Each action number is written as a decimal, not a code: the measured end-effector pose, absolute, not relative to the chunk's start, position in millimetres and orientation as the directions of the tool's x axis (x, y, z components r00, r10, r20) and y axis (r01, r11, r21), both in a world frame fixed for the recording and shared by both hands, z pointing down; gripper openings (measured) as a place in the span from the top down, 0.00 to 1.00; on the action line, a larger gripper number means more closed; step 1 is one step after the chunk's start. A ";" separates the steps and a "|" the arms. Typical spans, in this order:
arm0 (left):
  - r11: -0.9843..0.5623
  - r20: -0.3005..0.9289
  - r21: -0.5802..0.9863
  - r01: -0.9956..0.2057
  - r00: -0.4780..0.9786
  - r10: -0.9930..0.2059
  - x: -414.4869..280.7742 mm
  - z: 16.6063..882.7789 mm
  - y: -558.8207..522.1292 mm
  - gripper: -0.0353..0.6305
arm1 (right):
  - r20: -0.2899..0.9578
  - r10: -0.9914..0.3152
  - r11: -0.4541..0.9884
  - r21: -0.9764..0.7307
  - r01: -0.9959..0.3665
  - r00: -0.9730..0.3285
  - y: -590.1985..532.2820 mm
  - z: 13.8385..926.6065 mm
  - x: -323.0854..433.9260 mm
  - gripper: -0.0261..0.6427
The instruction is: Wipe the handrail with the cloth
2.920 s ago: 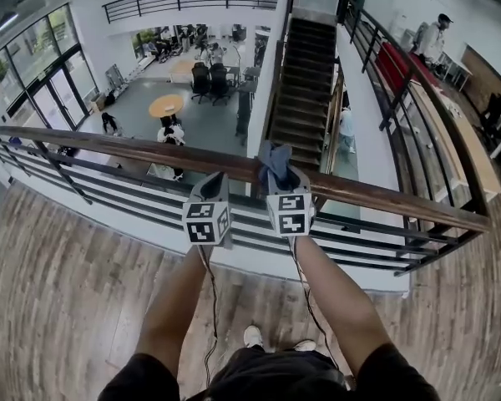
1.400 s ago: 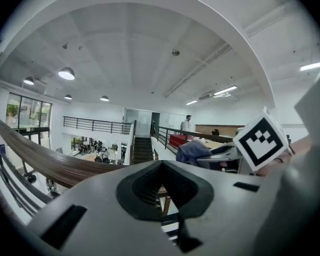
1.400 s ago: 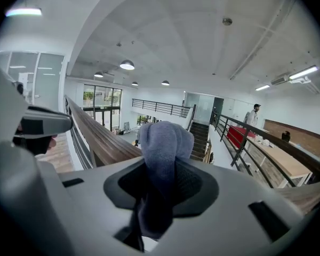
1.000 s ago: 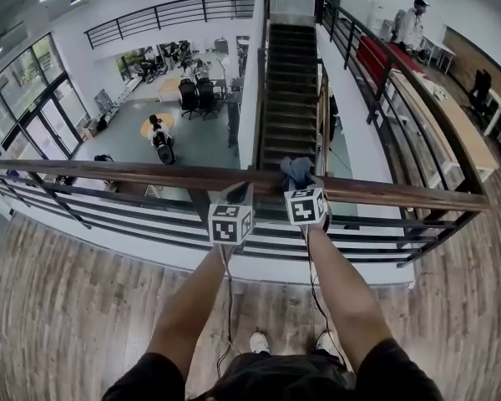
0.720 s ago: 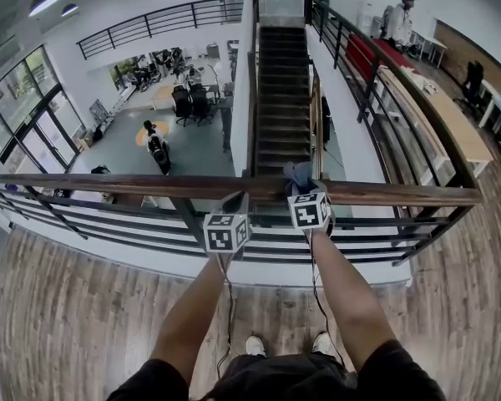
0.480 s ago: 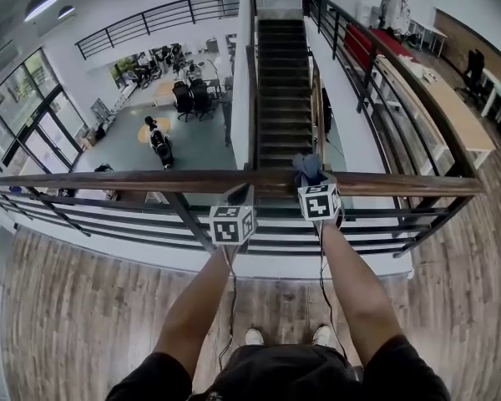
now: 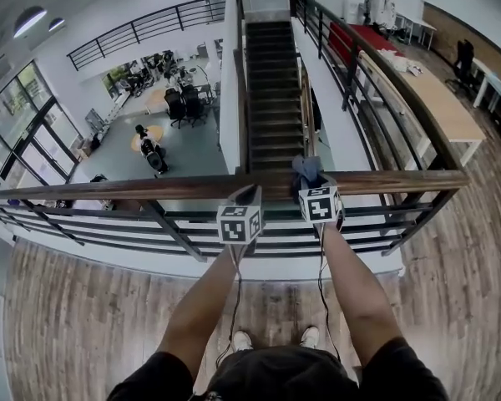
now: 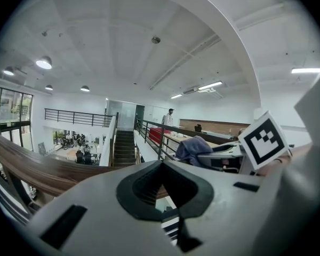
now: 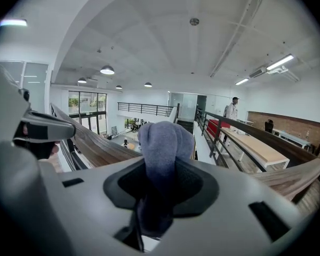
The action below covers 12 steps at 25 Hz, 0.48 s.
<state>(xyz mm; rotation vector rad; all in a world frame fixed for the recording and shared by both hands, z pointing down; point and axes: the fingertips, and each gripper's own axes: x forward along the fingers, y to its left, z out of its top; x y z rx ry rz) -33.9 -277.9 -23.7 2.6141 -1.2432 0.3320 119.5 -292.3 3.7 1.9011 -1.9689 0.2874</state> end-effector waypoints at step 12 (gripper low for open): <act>-0.671 0.341 0.098 -0.735 0.658 -0.671 128.7 -7.1 -246.4 0.95 | 0.407 -0.913 0.008 0.114 -0.993 0.039 -254.5 4.1 270.1 0.78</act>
